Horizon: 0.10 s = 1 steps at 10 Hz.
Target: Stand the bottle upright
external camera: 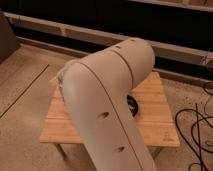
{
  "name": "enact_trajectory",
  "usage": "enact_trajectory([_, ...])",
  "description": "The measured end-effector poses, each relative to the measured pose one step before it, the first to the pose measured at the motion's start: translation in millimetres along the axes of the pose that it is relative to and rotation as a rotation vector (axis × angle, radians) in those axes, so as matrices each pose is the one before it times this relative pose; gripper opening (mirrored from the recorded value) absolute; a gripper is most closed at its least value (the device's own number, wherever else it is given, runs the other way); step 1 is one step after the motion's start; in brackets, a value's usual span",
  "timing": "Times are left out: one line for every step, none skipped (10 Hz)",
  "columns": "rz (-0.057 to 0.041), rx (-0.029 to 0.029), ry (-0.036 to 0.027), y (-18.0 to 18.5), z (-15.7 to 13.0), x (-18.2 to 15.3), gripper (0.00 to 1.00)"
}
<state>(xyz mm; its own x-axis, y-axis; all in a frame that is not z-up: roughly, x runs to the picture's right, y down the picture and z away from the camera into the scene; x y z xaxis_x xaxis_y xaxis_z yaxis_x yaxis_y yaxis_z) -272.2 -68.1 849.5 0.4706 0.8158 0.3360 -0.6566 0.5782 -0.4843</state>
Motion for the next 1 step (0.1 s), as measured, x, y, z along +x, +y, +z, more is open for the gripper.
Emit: enact_trajectory([-0.00084, -0.00114, -0.00002, 1.03, 0.42, -0.37, 0.61])
